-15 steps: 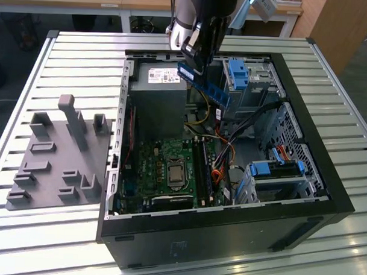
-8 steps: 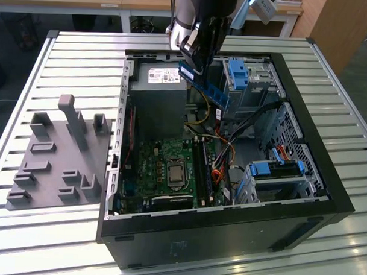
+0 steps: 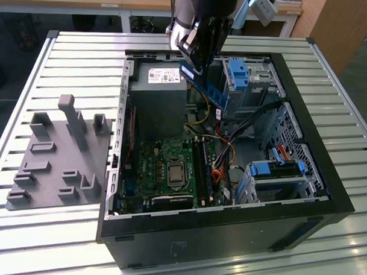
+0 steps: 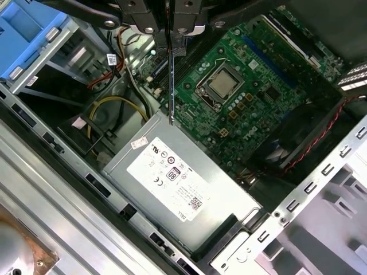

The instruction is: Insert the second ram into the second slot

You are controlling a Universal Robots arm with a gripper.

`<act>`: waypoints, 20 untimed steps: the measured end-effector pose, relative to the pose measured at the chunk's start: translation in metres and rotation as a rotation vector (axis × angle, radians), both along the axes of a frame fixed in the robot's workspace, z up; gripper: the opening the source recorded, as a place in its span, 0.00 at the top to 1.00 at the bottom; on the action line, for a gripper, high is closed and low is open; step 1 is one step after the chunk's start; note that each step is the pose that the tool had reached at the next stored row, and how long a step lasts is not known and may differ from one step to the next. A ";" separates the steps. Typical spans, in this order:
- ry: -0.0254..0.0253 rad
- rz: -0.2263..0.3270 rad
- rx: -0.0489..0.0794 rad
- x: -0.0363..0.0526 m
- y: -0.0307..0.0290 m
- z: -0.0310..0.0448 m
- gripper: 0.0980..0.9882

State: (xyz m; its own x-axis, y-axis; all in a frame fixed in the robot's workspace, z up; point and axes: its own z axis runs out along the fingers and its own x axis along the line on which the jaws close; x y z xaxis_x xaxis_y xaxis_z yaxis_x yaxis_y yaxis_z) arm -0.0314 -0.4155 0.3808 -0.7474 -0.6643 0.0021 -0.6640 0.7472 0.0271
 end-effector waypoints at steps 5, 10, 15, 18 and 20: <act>0.0000 -0.024 0.000 0.0000 0.0000 -0.0001 0.96; 0.0000 -0.043 0.000 0.0000 -0.0001 -0.0003 0.96; -0.0001 -0.063 0.000 0.0000 -0.0013 -0.0007 0.96; -0.0001 -0.071 0.000 0.0000 -0.0023 -0.0010 0.96; 0.0000 -0.078 -0.001 0.0000 -0.0025 -0.0011 0.96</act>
State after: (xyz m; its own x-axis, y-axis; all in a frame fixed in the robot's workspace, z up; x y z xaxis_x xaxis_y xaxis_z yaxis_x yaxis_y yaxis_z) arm -0.0315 -0.4179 0.3797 -0.7972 -0.6038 0.0029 -0.6035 0.7969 0.0261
